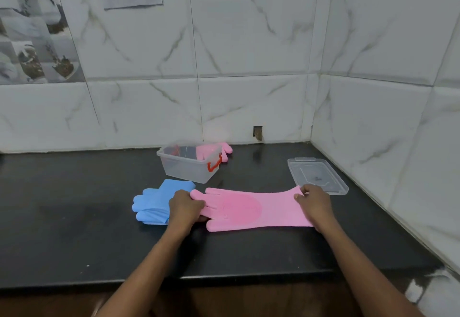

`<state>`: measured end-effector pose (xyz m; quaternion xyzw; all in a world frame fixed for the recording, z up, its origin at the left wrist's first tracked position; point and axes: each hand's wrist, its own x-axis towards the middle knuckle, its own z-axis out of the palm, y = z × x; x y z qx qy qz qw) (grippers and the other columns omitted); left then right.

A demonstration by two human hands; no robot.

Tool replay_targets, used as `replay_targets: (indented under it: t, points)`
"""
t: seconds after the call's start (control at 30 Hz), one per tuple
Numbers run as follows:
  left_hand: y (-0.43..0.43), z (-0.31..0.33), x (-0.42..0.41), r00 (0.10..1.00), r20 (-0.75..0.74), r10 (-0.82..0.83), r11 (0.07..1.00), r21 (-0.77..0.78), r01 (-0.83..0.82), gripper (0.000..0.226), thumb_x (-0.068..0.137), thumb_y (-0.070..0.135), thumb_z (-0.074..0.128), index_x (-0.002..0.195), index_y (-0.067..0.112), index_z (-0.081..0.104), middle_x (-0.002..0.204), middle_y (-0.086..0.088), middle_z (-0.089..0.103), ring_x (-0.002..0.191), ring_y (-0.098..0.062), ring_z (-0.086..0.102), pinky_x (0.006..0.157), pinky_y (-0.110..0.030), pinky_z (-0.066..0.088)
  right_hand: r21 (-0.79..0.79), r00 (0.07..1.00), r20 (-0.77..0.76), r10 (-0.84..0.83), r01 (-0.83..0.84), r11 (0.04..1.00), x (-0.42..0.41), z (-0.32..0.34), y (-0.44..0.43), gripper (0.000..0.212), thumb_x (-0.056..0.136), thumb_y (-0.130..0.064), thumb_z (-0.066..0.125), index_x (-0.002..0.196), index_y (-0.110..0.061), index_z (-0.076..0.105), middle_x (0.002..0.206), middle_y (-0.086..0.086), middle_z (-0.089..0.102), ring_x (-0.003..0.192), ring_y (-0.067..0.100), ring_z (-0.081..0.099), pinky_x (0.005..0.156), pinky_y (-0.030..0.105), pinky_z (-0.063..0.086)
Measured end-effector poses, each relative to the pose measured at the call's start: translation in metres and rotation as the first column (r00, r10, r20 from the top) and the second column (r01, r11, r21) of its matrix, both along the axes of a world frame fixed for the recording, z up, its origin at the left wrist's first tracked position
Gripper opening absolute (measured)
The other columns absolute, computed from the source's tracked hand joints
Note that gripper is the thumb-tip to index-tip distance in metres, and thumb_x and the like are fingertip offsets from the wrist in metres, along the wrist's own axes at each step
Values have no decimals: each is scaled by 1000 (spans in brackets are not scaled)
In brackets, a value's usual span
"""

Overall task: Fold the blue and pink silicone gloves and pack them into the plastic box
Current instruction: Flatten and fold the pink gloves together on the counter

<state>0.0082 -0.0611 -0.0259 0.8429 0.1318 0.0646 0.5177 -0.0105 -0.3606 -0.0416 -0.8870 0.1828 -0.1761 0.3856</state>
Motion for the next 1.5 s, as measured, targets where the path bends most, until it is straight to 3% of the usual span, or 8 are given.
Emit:
replay_targets:
  t: [0.2, 0.33, 0.43, 0.53, 0.63, 0.7, 0.83, 1.5]
  points:
    - [-1, 3, -13, 996, 9, -84, 953, 292, 78, 11, 86, 9, 65, 87, 7, 55, 74, -16, 67, 44, -25, 67, 49, -40, 60, -72, 994, 45, -101, 104, 992, -1, -4, 0, 17, 90, -18, 66, 94, -2, 65, 96, 15, 68, 71, 18, 51, 64, 25, 36]
    - [1, 11, -18, 996, -40, -86, 931, 353, 94, 23, 87, 21, 70, 87, 9, 51, 81, -14, 65, 55, -25, 66, 49, -33, 53, -140, 991, 22, -132, 134, 981, -3, -7, -4, 25, 90, -22, 67, 105, -2, 67, 101, 14, 69, 82, 24, 61, 71, 28, 42]
    - [9, 16, -16, 984, 178, 31, 778, 614, -135, 25, 93, 24, 57, 72, 11, 51, 67, -3, 53, 66, -23, 53, 56, -31, 37, -187, 989, 27, -146, 149, 971, -5, -9, -5, 28, 90, -25, 66, 109, -5, 66, 104, 13, 70, 90, 29, 65, 72, 29, 43]
    - [13, 20, -8, 943, 329, -49, 779, 603, -170, 26, 92, 14, 50, 68, 8, 57, 61, -4, 53, 63, -23, 49, 56, -33, 34, -233, 983, 18, -185, 184, 955, -7, -10, -2, 25, 94, -30, 59, 101, -7, 66, 93, 11, 70, 82, 29, 64, 67, 30, 44]
    - [-5, 13, -3, 900, 239, -366, 772, 618, 150, 20, 98, 25, 49, 96, 22, 69, 105, 0, 71, 101, -25, 63, 85, -35, 49, -282, 971, 35, -237, 237, 930, -9, -9, 0, 27, 98, -27, 50, 90, -6, 66, 80, 8, 65, 67, 23, 57, 61, 29, 43]
    - [-22, -3, 2, 824, 42, -564, 612, 691, 384, 44, 100, 43, 42, 142, 29, 47, 153, 3, 41, 143, -20, 34, 116, -38, 28, -349, 962, 28, -272, 264, 899, -11, -7, 2, 27, 99, -24, 48, 90, -8, 67, 81, 6, 65, 64, 19, 50, 59, 27, 37]
    - [-35, -28, 18, 739, -231, -633, 319, 791, 521, 74, 92, 71, 16, 155, 34, 4, 164, 5, -5, 151, -17, -8, 121, -49, -7, -421, 975, -16, -220, 193, 886, -13, -3, 2, 22, 99, -21, 48, 96, -13, 68, 93, 5, 70, 67, 17, 46, 62, 25, 34]
    - [-25, -39, 9, 762, -233, -604, 340, 789, 511, 93, 78, 87, 7, 154, 36, -6, 163, 7, -13, 148, -14, -18, 119, -51, -15, -712, 987, -89, -136, 32, 701, -6, 6, 14, 17, 95, -25, 52, 109, -20, 61, 108, 0, 62, 89, 12, 59, 75, 23, 49]
